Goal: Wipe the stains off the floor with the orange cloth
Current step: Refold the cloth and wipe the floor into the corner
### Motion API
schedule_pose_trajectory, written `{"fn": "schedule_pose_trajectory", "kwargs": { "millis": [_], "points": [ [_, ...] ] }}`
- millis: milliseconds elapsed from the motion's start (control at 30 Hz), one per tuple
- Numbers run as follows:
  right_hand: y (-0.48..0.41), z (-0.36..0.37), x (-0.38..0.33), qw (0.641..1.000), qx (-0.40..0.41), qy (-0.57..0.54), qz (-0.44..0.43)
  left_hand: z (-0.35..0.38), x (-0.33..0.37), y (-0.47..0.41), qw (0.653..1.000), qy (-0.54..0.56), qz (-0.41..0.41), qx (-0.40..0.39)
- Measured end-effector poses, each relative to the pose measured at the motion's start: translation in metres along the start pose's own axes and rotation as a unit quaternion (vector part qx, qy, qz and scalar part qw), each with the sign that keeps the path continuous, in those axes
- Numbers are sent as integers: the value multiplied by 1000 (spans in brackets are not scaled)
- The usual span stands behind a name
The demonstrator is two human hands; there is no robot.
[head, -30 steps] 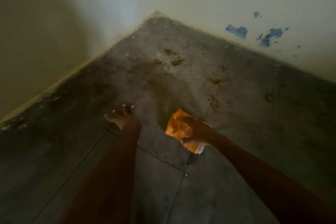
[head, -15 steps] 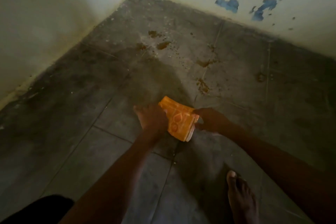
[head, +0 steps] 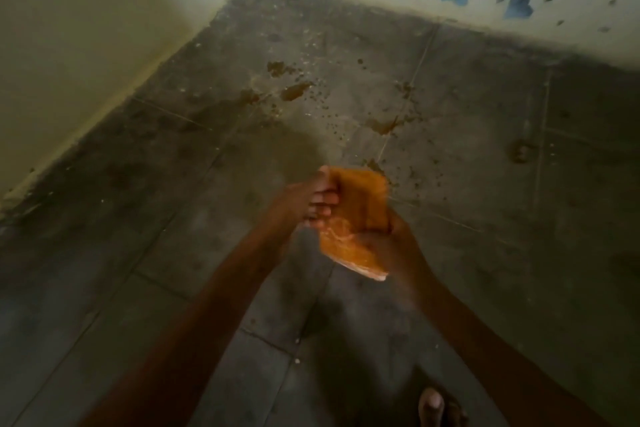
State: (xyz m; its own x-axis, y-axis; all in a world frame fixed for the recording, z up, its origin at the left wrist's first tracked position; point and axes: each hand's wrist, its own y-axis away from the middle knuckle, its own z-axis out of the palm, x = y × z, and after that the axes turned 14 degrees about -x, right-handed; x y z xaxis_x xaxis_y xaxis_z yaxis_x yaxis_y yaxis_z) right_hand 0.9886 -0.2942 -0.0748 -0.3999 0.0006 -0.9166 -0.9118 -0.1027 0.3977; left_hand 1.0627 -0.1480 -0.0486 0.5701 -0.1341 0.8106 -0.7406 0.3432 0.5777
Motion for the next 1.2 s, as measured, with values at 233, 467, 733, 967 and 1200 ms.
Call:
{"fn": "schedule_pose_trajectory", "kwargs": {
  "millis": [233,467,733,967,1200],
  "points": [
    [5,-98,-12,962,-157,-170,145,36,-12,-16,986,44,-101,-123],
    [5,-120,28,984,57,151,78,84,-27,-27,995,58,-57,-55],
    [9,-107,4,980,-53,-183,62,103,3,-16,978,-98,88,-160],
    [28,-115,2,936,-152,-310,72,81,21,0,923,-142,120,-338],
    [39,-134,0,933,-310,-136,125,57,80,-9,868,-359,176,-293]
  ]
}}
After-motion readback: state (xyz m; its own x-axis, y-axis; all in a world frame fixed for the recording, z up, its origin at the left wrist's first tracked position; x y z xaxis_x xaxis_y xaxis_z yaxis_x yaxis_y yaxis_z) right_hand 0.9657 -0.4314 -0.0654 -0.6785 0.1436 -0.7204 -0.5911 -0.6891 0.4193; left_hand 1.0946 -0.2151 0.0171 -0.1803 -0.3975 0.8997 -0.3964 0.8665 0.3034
